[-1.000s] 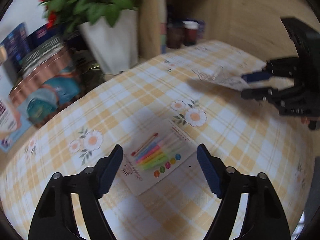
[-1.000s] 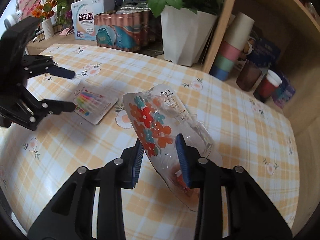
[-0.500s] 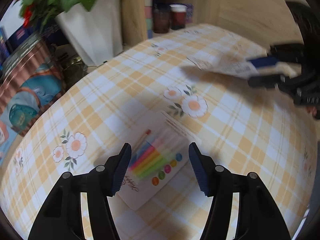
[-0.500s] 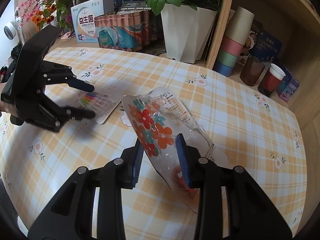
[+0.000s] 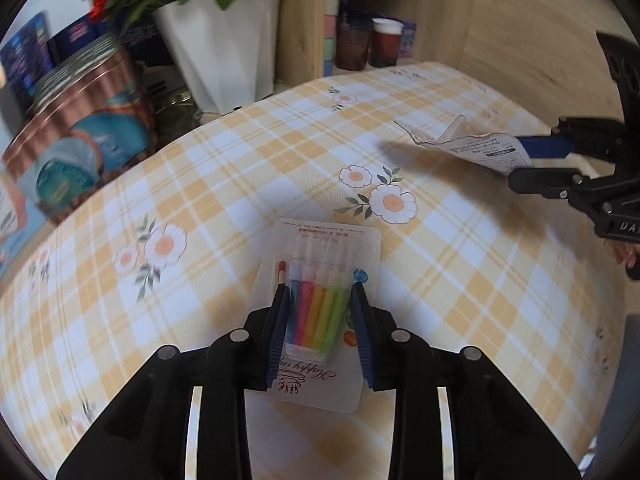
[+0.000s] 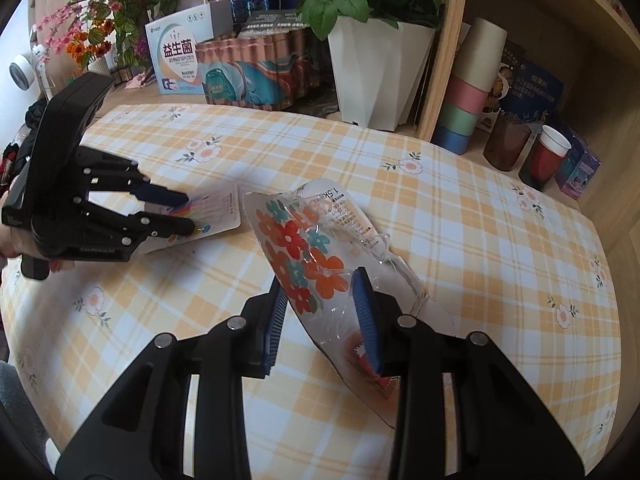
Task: Collect trash
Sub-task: 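Carry both items over the bin while the right tool releases the bag inside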
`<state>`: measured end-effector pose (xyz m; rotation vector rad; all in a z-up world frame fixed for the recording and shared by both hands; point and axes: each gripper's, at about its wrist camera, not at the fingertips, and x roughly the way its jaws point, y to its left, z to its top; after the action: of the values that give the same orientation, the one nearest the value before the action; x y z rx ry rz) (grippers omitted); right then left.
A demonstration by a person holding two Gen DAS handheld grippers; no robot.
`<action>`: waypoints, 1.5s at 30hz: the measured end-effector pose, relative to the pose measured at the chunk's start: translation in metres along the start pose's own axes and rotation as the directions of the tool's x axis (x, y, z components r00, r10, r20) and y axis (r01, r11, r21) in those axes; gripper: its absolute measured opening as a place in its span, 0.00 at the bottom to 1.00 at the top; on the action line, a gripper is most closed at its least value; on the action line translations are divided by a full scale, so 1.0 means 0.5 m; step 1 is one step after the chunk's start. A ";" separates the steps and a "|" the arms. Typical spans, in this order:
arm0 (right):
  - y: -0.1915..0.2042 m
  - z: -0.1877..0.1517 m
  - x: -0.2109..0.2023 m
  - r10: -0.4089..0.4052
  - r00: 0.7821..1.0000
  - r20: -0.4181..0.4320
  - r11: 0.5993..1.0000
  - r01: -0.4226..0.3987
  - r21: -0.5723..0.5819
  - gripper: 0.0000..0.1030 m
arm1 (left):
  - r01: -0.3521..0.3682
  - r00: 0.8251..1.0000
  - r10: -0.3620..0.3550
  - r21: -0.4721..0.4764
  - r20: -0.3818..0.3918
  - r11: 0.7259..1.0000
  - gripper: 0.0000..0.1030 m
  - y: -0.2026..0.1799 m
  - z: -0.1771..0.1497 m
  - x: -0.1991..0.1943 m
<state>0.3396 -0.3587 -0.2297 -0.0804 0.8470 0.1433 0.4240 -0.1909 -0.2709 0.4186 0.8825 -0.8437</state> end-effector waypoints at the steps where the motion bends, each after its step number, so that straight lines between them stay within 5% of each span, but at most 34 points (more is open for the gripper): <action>1: 0.004 0.000 -0.006 0.003 1.000 0.005 1.000 -0.003 0.001 0.35 | 0.002 1.000 -0.002 -0.018 0.008 1.000 0.30 0.000 -0.006 -0.012; 13: 0.058 -0.009 -0.115 0.044 0.996 0.072 0.998 -0.048 0.046 0.34 | -0.035 0.990 0.058 -0.174 0.132 0.984 0.30 -0.028 -0.083 -0.221; 27: 0.133 -0.075 -0.268 0.093 0.987 0.128 0.988 -0.107 0.109 0.33 | 0.015 0.957 0.067 -0.277 0.283 0.961 0.30 -0.142 -0.187 -0.464; 45: 0.212 -0.216 -0.422 0.177 0.968 0.179 0.960 -0.210 0.183 0.33 | 0.030 0.923 0.123 -0.388 0.364 0.921 0.30 -0.278 -0.340 -0.635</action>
<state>0.1050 -0.2878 -0.1439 0.2031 0.7027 0.2449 0.1168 -0.0200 -0.1114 -0.0755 0.6475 -0.6536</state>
